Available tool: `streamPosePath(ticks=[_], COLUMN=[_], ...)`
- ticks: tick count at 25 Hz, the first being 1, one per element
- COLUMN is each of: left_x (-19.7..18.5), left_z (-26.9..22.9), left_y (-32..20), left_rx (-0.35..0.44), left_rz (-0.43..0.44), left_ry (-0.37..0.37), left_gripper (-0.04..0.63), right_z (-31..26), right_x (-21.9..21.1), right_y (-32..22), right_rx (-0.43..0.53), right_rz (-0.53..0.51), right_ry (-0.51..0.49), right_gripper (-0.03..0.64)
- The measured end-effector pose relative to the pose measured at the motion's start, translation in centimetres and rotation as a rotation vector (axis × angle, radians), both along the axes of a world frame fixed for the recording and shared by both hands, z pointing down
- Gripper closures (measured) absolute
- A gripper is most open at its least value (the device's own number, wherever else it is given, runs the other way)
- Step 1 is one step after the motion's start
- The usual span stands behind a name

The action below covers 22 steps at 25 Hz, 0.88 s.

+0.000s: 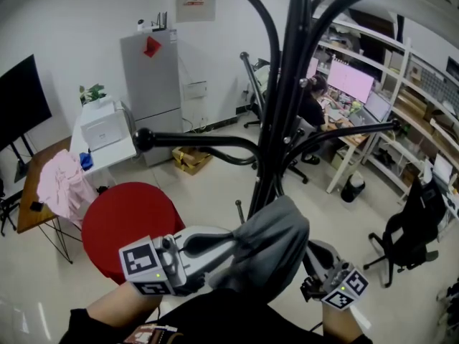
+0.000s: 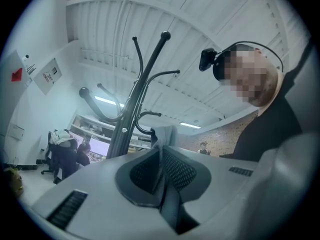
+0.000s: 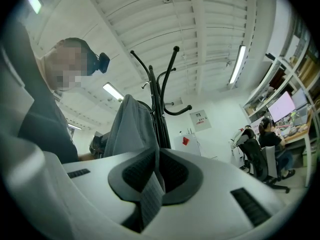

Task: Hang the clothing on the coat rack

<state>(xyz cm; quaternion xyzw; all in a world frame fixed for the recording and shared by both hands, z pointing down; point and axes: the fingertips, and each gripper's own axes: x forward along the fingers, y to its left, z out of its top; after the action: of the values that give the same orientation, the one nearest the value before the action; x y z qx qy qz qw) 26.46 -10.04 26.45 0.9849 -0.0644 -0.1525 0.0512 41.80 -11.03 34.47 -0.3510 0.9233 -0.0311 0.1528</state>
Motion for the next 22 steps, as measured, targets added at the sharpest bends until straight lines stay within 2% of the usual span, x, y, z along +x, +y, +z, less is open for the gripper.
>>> streamPosePath(ticks=[7,14,17,22], left_x=[-2.4,-2.7,-2.9,-3.2], left_z=[0.9,1.8,2.6,3.7], left_y=[-1.0,-0.1,-0.3,0.3], left_rx=[-0.045,-0.050,-0.012,-0.013], left_rz=[-0.073,-0.085,-0.115,-0.111], left_ry=[0.006,0.009,-0.010,-0.030], left_gripper=[0.578,0.578,0.578,0.578], right_z=[-0.7,-1.4,-1.9,-1.5], right_x=[0.9,1.7,1.6,0.2], right_y=[0.4,1.8,2.8,4.8], right_rx=[0.009,0.035,0.053,0.062], right_rz=[0.022,0.042,0.047,0.061], right_ry=[-0.003,0.007,0.040,0.120], right_gripper=[0.584,0.584,0.584,0.584])
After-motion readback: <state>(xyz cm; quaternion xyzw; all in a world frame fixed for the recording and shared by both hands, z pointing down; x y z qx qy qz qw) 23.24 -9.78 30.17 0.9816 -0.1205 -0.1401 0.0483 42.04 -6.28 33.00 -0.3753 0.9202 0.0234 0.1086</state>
